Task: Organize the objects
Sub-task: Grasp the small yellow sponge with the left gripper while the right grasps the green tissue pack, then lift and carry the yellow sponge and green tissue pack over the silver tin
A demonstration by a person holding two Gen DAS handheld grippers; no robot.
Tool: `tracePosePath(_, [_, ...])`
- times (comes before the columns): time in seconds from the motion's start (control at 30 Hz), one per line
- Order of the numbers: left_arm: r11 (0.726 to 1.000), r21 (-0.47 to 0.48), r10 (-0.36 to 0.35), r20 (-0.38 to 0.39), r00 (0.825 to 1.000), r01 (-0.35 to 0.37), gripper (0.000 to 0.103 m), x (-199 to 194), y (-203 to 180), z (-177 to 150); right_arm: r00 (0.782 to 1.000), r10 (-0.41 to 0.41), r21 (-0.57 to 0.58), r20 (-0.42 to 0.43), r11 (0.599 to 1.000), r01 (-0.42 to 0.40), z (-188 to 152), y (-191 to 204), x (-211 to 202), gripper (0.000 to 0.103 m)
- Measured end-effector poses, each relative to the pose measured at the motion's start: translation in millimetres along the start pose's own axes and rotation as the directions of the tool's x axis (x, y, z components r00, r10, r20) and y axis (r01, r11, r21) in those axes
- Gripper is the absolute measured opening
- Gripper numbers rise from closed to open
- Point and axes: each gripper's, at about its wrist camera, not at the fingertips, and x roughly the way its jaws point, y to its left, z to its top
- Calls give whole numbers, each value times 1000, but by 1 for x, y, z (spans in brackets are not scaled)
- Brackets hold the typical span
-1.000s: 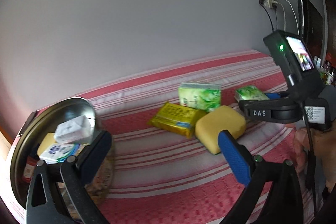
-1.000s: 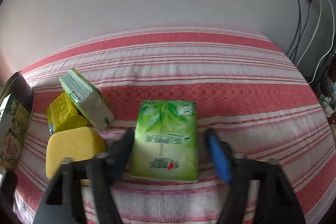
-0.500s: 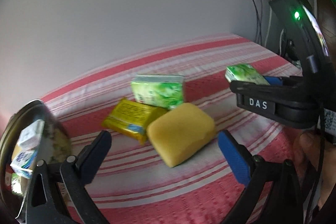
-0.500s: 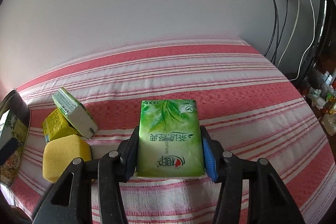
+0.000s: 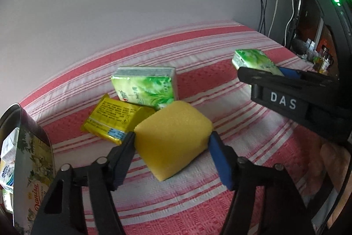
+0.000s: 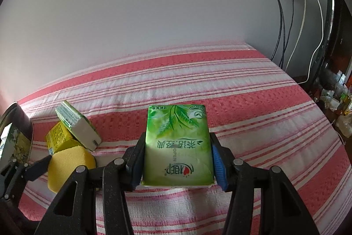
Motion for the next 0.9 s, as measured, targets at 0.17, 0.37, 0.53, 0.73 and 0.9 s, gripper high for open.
tracePosePath(0.17, [999,-12,35,86,996,-34,64,-20,3,-4,999,-5,2,44,1000,5,0,0,-8,55])
tracePosePath(0.37, [994,-52,100,185,978,-92,64,-42,6,-10,990,-38,-41,132,998,44,-3,12,-26,55])
tracePosePath(0.53, [990,-81,129,226,966,-113,64,-55,13,-16,977,-50,-65,209,996,64,-6,18,-40,55])
tracePosePath(0.73, [983,-92,176,279,944,-156,64,-69,22,-25,951,-68,-66,303,994,92,-11,20,-56,55])
tracePosePath(0.9, [978,-118,200,306,931,-172,64,-76,35,-32,926,-70,-70,371,992,103,-15,23,-67,55])
